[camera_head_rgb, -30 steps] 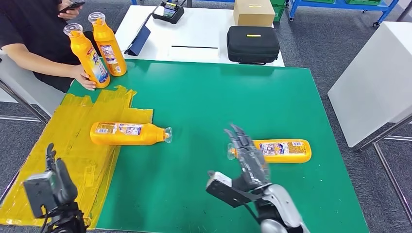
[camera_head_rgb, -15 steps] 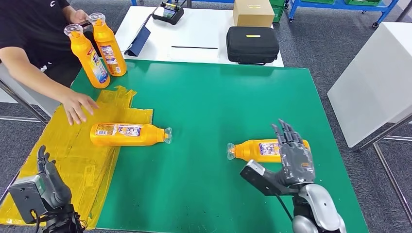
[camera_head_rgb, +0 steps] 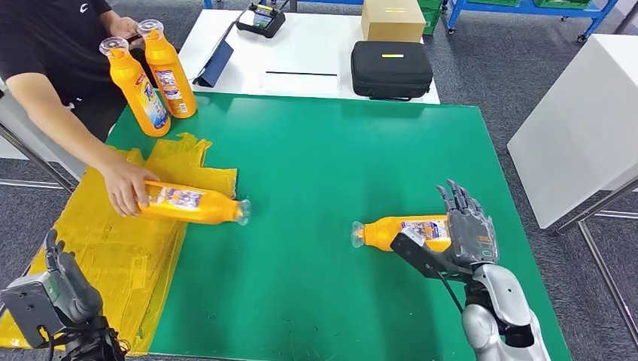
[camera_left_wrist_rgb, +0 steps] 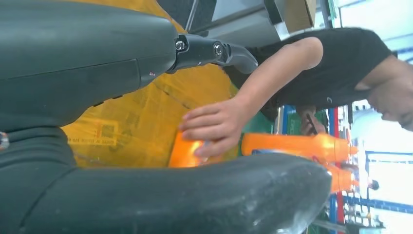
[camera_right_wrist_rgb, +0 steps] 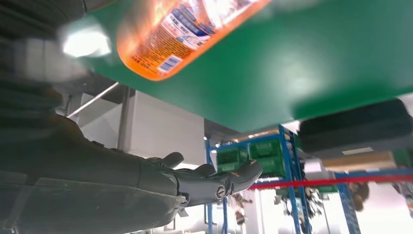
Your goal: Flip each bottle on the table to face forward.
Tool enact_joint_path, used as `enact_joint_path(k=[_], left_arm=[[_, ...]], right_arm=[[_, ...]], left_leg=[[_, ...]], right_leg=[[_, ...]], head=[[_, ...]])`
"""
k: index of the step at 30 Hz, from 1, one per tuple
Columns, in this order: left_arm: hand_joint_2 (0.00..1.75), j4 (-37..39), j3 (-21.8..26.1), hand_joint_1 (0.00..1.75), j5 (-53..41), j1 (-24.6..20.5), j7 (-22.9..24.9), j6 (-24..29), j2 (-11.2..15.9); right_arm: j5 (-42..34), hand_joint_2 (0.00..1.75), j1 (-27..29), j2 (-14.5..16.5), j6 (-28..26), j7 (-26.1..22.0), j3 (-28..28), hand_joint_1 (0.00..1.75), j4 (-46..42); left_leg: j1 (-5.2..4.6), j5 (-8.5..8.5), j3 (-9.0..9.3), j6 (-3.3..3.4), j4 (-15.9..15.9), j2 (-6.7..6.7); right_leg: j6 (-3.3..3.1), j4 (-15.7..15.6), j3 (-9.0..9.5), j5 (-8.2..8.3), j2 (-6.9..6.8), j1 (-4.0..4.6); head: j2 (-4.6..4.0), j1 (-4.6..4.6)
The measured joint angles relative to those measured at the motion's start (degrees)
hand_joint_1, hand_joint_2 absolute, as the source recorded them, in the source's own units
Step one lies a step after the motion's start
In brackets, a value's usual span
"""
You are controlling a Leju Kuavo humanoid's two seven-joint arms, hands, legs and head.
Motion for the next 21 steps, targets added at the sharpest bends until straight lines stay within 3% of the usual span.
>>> enact_joint_path(k=[11, 21], left_arm=[[0.00, -0.6, 1.6, 0.00, 0.1, 0.1, -0.1, -0.2, -0.7], [0.00, -1.4, 3.8, 0.00, 1.1, 0.7, -0.6, -1.7, -0.8]], right_arm=[[-1.0, 1.75, -4.7, -1.8, -0.5, -1.1, -0.4, 0.00, 11.4], [-6.5, 1.75, -5.3, -7.0, -1.9, -2.2, 2.2, 0.00, 20.6]], left_leg=[[0.01, 0.00, -0.01, 0.00, 0.0, 0.00], [-0.01, 0.01, -0.07, 0.03, 0.0, -0.16]], right_leg=[[0.01, 0.0, -0.01, 0.01, 0.00, 0.01], [0.01, 0.0, -0.02, 0.00, -0.11, 0.00]], head=[[0.00, -0.01], [0.00, -0.01]])
